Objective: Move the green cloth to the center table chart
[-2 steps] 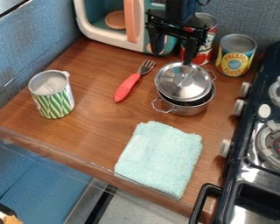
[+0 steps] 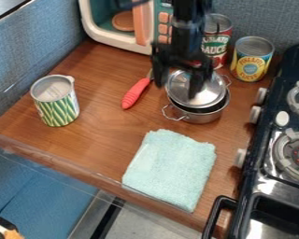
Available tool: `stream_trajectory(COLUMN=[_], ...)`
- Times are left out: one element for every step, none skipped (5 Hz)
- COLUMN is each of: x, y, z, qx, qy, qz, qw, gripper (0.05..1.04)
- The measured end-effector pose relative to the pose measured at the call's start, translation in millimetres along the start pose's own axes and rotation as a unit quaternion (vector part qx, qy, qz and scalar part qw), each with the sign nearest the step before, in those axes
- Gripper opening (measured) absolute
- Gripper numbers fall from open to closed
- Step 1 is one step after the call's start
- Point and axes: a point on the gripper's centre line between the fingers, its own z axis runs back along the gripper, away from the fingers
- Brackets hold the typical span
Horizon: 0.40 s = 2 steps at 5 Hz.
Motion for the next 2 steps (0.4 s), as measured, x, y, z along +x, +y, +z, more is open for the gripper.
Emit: stream_trajectory(x=[-26,-53], y=[-16,-27], z=[8,4], qx=[0.004,0.015], qy=[-0.016,-0.021], qz=[-0.026,-0.046], qw=[0.9995,0.9986], gripper=[0.999,0.999])
